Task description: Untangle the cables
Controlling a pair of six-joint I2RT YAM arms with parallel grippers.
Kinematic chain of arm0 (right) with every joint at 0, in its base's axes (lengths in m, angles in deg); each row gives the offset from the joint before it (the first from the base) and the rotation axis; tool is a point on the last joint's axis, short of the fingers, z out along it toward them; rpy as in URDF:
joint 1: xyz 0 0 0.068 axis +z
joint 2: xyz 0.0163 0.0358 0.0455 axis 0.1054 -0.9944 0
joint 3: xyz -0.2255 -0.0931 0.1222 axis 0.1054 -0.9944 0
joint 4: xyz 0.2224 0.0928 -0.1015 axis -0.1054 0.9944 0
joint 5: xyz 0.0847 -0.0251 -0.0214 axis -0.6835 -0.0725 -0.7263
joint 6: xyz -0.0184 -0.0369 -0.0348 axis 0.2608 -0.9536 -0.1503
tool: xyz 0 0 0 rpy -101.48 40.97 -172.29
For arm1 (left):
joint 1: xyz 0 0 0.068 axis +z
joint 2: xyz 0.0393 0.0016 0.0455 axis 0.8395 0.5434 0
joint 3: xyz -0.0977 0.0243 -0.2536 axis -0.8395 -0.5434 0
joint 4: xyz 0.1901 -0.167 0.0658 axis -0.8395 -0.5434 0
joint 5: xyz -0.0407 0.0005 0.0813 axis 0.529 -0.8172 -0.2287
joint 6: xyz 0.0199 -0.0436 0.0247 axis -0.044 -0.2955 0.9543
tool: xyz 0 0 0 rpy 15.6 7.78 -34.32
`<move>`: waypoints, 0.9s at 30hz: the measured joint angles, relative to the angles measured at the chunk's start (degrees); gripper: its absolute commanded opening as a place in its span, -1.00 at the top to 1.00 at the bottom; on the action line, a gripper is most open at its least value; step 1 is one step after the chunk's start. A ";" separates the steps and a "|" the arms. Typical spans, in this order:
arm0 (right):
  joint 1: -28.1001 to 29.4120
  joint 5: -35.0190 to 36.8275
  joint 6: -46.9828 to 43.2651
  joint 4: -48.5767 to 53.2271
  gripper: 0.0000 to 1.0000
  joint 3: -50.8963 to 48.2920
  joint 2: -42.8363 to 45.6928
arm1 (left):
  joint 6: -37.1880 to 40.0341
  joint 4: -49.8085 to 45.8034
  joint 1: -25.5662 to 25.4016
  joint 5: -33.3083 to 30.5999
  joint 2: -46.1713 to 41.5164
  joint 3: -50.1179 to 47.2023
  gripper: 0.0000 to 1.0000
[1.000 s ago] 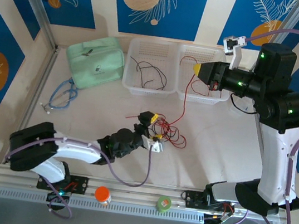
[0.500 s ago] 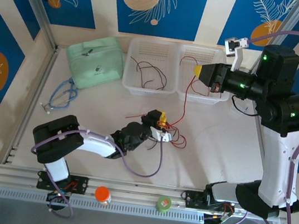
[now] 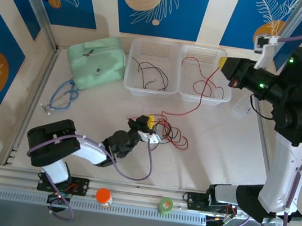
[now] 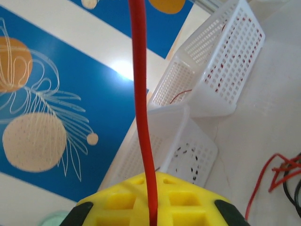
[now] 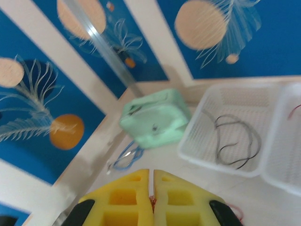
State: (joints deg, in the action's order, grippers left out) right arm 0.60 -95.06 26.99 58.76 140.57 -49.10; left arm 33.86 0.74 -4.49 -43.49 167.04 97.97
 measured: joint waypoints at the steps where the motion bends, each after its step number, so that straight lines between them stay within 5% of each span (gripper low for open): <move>1: -1.51 0.39 -0.07 -0.20 1.00 1.40 -0.42 | -0.94 0.35 -0.17 -0.61 -0.26 -0.87 1.00; 10: -11.89 3.06 -0.22 -2.16 1.00 12.46 -9.40 | -4.90 1.81 -1.66 -4.04 -0.57 -3.93 1.00; 27: -17.62 6.56 -1.68 -2.47 1.00 14.86 -14.45 | -5.46 5.38 -1.70 -5.09 -0.90 -4.31 1.00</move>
State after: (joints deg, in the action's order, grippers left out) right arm -17.01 -88.50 25.30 56.30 155.43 -63.55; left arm 28.39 6.12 -6.20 -48.58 166.14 93.66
